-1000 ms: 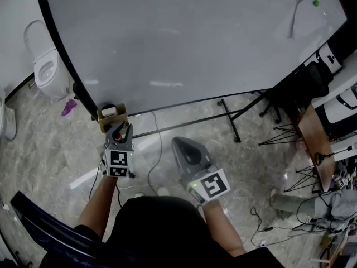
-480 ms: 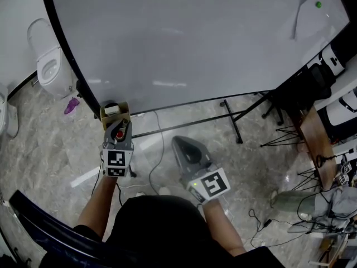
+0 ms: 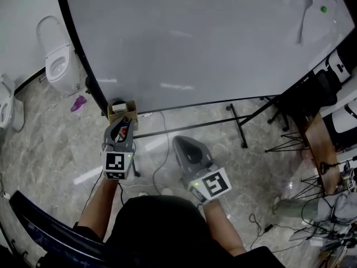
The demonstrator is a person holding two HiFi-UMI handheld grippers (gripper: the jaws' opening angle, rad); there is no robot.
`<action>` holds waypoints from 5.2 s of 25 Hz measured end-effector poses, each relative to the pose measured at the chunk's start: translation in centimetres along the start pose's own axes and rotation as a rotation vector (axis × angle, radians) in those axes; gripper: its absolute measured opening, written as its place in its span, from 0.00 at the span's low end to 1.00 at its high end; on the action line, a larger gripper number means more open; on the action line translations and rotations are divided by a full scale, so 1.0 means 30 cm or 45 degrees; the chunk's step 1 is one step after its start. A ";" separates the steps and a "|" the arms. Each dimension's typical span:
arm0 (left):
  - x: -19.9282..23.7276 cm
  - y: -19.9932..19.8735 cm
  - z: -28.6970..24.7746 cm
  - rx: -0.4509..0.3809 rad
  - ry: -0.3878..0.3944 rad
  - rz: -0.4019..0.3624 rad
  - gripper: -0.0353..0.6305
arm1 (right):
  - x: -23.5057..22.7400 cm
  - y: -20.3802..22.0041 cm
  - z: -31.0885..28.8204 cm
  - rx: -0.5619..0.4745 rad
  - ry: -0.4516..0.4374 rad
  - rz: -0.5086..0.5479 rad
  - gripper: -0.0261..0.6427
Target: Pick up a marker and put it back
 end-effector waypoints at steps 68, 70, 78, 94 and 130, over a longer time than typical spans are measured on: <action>0.135 -0.134 0.522 -0.125 -0.291 0.191 0.17 | 0.198 -0.003 -0.119 -0.026 -0.210 0.031 0.05; 0.135 -0.134 0.516 -0.127 -0.287 0.192 0.17 | 0.198 -0.005 -0.122 -0.024 -0.211 0.030 0.05; 0.132 -0.125 0.461 -0.129 -0.247 0.195 0.17 | 0.177 -0.008 -0.122 -0.020 -0.183 0.029 0.05; 0.125 -0.072 0.239 -0.073 -0.050 0.165 0.16 | 0.095 -0.023 -0.047 -0.050 0.014 0.048 0.05; -0.019 0.130 -0.065 0.005 0.196 -0.044 0.17 | 0.146 0.023 0.017 0.021 0.112 0.077 0.05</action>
Point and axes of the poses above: the fingertips, and each gripper's own axes: z backward along the fingers, x to its left, y out of its underside, the point moved 9 cm from there along z, backward along the fingers, and after that the axes turned 15 degrees about -z, right-handed, at the moved point
